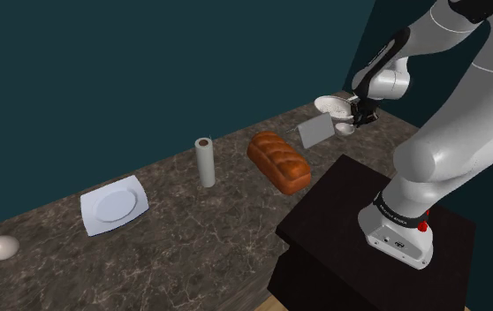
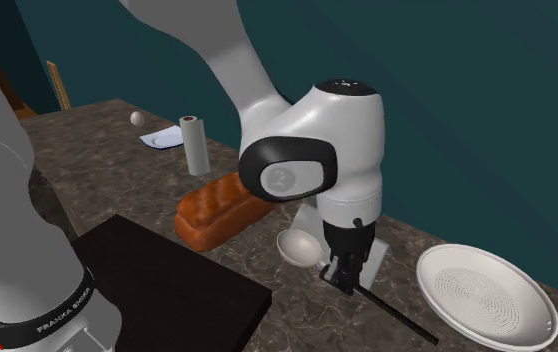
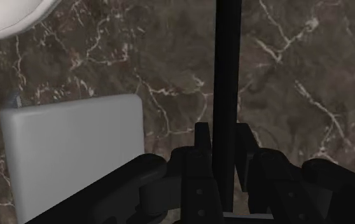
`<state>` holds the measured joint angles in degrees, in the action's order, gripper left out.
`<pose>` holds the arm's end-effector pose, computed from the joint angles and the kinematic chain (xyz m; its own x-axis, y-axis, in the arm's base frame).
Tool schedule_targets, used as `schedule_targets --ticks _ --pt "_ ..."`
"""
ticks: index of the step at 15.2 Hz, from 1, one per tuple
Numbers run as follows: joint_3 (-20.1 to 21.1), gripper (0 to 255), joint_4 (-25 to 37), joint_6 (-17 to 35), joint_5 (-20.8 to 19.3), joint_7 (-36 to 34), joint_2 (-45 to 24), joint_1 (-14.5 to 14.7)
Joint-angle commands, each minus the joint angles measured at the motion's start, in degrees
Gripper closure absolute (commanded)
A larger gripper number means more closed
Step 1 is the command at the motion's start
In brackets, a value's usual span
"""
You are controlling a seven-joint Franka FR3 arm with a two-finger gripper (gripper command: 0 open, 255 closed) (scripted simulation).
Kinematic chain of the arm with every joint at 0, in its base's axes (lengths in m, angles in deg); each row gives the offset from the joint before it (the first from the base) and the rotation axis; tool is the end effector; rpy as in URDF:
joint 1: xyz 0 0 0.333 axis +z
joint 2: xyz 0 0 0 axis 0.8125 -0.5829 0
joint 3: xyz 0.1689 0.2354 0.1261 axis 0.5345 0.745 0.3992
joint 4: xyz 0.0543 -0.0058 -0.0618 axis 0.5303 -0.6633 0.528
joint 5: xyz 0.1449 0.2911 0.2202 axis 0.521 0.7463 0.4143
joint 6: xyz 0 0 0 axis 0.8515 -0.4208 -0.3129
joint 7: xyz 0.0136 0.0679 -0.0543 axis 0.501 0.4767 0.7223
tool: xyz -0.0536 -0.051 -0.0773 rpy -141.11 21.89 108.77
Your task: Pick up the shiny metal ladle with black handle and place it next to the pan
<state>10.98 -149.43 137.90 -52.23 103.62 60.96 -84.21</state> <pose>0.2645 -0.3745 0.2414 0.2248 0.9681 -0.1104 0.9720 -0.2150 0.0947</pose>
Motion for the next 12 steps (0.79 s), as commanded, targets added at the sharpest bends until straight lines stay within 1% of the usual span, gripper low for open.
schedule_targets --ticks 1,8,12 --pt "-0.6 255 0.5 0.0 2.3 5.2 -0.5 -2.4" --pt "-1.5 255 5.3 -2.1 10.5 22.5 -4.0 -11.7" --pt "1.0 255 5.6 0.6 15.1 26.0 -7.4 -13.4"
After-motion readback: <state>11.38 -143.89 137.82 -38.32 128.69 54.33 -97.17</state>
